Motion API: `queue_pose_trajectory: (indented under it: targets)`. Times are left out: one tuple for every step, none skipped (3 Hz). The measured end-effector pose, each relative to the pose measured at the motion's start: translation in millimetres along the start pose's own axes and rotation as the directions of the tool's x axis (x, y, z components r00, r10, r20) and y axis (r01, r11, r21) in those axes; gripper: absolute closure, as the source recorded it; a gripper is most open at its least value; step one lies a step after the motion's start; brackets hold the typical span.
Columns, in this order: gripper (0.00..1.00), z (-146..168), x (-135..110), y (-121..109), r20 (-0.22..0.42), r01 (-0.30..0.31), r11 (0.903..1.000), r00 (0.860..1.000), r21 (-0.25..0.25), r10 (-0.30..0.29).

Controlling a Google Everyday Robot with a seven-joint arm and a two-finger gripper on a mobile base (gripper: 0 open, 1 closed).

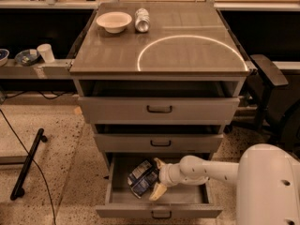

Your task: Pick blue chip bag from bottom drawer and place on counter

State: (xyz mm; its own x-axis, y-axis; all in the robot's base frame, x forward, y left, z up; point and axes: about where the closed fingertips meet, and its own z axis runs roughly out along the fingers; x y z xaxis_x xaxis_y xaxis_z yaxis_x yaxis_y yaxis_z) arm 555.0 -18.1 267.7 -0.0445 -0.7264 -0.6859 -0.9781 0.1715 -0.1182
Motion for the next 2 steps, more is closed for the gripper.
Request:
queue_pose_trajectory:
  targets:
    - [0.00, 5.7, 16.1, -21.0, 0.029, -0.012, 0.9999, 0.999, -0.007, 0.012]
    - [0.00, 10.0, 19.3, -36.4, 0.036, 0.002, 1.0000, 0.999, -0.006, -0.001]
